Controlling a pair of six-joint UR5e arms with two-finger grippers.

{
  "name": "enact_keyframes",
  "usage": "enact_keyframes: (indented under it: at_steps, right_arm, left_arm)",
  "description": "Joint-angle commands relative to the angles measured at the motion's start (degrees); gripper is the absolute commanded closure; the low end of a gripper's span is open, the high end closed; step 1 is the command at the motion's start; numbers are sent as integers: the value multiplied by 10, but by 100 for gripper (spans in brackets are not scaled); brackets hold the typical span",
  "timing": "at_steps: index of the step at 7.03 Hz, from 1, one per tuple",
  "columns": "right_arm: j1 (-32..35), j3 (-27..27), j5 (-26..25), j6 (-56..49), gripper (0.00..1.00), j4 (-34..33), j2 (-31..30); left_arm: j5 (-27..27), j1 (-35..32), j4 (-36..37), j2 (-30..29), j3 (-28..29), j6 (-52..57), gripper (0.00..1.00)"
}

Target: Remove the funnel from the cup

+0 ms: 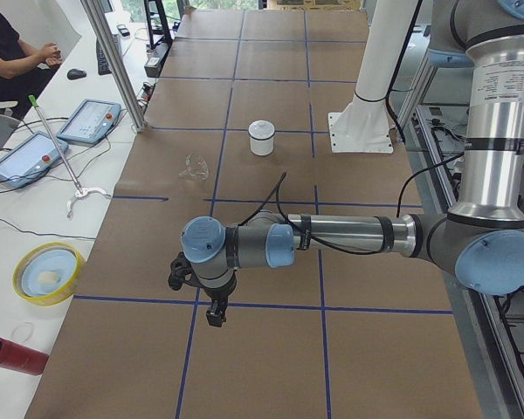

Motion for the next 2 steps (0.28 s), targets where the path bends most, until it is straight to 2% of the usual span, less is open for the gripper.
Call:
enact_keyframes:
  at_steps: [1, 2]
  right_arm:
    - [0, 0, 0, 0, 0, 0, 0]
    - [0, 0, 0, 0, 0, 0, 0]
  left_arm:
    - [-1, 0, 1, 0, -1, 1, 0]
    - [-1, 0, 1, 0, -3, 2, 0]
